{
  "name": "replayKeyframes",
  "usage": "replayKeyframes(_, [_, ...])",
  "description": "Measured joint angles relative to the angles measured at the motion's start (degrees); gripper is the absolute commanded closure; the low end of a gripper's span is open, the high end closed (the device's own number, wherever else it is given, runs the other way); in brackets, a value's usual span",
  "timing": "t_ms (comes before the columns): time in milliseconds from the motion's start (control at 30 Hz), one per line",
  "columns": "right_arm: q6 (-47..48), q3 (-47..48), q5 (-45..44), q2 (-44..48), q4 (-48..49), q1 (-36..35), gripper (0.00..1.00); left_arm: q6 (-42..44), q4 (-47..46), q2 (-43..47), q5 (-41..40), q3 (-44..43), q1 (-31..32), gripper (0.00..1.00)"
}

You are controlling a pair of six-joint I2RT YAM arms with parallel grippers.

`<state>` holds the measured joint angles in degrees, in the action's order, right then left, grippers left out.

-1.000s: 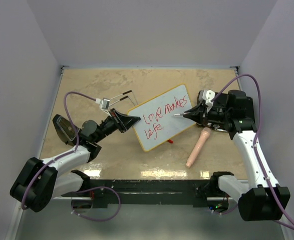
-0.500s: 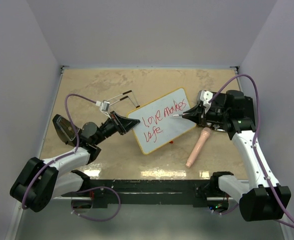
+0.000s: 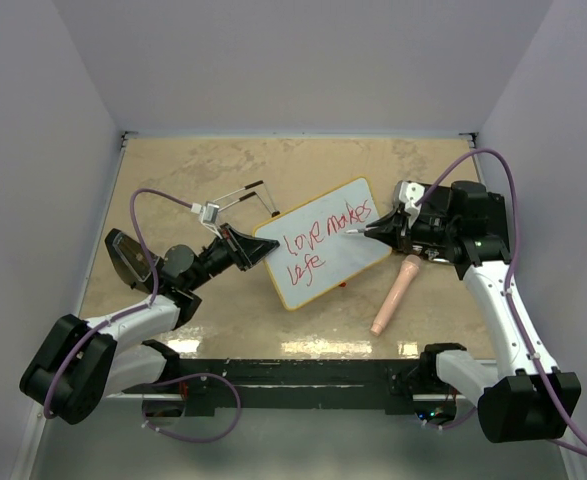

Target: Write a sentence on the whiteboard

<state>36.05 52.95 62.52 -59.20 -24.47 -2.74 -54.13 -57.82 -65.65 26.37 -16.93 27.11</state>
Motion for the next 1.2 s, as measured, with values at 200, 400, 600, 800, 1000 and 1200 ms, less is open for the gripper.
replayKeyframes(200, [2.34, 0.24, -1.27, -0.5, -2.25, -3.06, 1.0, -0.44, 0.0, -0.02, -0.04, 0.0, 0.0, 1.0])
replayKeyframes(400, [3.1, 0.79, -5.73, -2.25, -2.75, -10.62, 1.0, -1.92, -0.42, -0.79, -0.66, 0.0, 0.02, 1.0])
replayKeyframes(600, [3.43, 1.57, -10.08, -3.3, -2.78, -14.84, 1.0, -3.32, -0.13, -0.87, -2.93, 0.0, 0.02, 1.0])
replayKeyframes(800, [3.45, 1.6, -13.57, -3.26, -2.6, -14.93, 1.0, -4.0, 0.13, -0.87, -5.29, 0.0, 0.02, 1.0])
replayKeyframes(1000, [2.1, 1.6, -16.57, -3.26, -1.05, -14.93, 1.0, -4.35, 0.13, -0.85, -5.79, 0.0, 0.02, 1.0])
replayKeyframes(1200, [0.37, 1.6, -17.62, -3.39, 1.01, -15.06, 1.0, -4.85, 0.11, -0.85, -5.81, 0.0, 0.2, 1.0])
